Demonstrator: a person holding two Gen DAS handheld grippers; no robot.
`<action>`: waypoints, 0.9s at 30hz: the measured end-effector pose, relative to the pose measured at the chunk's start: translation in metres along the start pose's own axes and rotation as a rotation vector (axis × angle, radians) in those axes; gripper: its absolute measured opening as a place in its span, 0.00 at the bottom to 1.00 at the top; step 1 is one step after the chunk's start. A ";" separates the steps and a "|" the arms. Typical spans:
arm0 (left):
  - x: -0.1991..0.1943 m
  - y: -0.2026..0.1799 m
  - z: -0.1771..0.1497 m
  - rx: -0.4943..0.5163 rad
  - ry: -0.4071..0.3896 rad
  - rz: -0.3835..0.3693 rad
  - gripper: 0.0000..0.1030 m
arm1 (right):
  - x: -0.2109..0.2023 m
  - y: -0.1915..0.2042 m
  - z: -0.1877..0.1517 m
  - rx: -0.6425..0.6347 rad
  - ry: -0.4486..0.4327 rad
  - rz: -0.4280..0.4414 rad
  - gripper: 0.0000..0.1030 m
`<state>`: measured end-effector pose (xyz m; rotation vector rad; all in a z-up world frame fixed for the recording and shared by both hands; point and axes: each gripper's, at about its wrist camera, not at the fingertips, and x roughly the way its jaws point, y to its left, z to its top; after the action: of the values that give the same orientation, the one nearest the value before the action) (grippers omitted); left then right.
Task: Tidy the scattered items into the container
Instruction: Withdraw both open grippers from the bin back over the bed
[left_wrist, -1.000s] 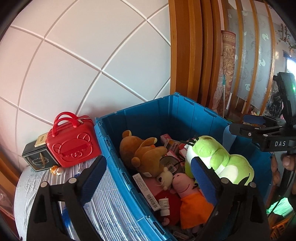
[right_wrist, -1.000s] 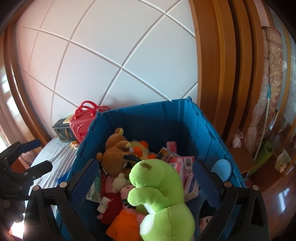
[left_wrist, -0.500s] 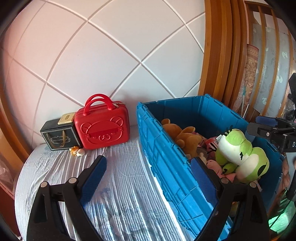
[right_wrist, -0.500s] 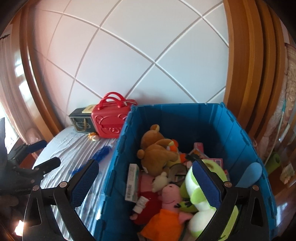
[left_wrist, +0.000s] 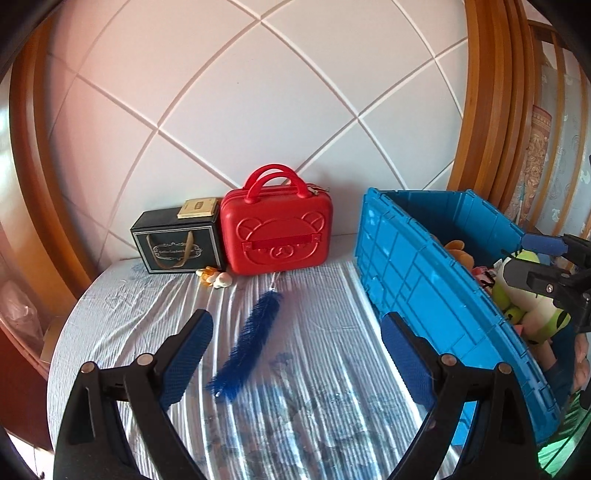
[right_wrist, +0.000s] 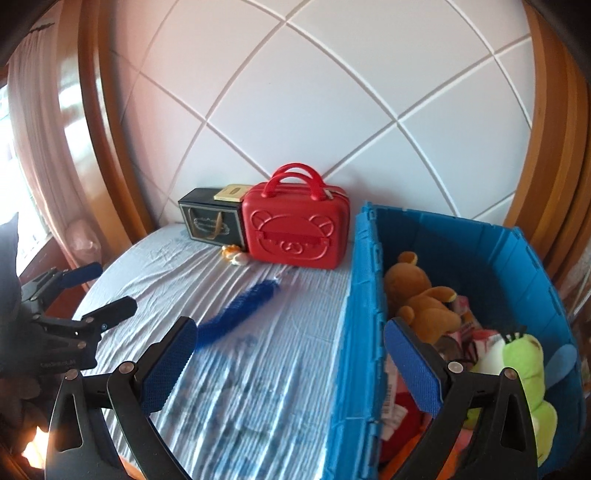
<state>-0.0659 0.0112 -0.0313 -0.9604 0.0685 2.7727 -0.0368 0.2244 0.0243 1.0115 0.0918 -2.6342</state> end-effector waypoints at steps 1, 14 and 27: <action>0.004 0.010 -0.001 0.005 0.002 0.009 0.91 | 0.007 0.010 0.000 -0.004 0.007 0.002 1.00; 0.106 0.125 -0.008 0.043 0.020 0.016 0.91 | 0.158 0.098 -0.027 0.025 0.139 -0.036 1.00; 0.279 0.165 -0.021 0.064 0.076 -0.039 0.91 | 0.315 0.122 -0.075 0.017 0.218 -0.052 1.00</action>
<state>-0.3012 -0.1029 -0.2239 -1.0388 0.1470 2.6811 -0.1709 0.0365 -0.2341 1.3160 0.1468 -2.5647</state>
